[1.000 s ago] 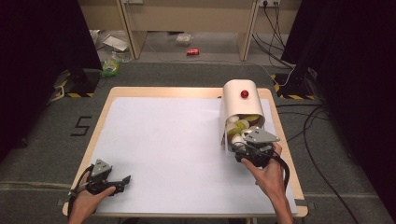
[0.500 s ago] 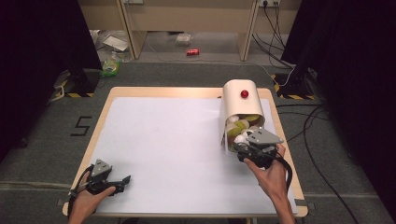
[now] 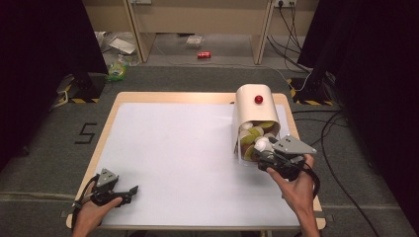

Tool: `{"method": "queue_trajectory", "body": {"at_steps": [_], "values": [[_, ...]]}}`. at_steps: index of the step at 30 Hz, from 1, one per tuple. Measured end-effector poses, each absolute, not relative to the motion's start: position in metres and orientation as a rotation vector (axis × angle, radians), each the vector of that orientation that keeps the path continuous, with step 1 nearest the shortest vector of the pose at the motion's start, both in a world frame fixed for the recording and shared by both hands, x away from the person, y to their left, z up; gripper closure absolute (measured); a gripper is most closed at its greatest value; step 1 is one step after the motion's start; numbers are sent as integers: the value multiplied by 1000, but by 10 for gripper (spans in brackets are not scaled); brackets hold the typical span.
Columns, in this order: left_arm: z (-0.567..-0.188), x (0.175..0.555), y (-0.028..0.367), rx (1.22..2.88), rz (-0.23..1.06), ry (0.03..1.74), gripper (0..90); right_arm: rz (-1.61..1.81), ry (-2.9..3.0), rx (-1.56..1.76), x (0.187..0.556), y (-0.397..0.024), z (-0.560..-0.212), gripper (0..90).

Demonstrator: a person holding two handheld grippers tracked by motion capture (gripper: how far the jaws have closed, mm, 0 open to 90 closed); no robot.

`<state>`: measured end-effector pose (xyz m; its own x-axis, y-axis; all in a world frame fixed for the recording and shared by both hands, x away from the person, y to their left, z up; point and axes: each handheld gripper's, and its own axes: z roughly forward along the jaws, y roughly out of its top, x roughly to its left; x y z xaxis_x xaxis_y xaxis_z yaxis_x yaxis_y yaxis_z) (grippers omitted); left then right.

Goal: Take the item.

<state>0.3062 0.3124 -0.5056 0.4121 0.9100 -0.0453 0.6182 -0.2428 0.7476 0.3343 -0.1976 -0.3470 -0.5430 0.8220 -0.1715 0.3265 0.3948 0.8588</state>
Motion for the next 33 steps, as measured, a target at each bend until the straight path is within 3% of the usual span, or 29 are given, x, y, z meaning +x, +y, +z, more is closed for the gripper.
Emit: {"method": "queue_trajectory", "body": {"at_steps": [33], "values": [[-506,306,312,1965,530,1296,125,1084,1983,1103,303,-255,-355,398]]}}
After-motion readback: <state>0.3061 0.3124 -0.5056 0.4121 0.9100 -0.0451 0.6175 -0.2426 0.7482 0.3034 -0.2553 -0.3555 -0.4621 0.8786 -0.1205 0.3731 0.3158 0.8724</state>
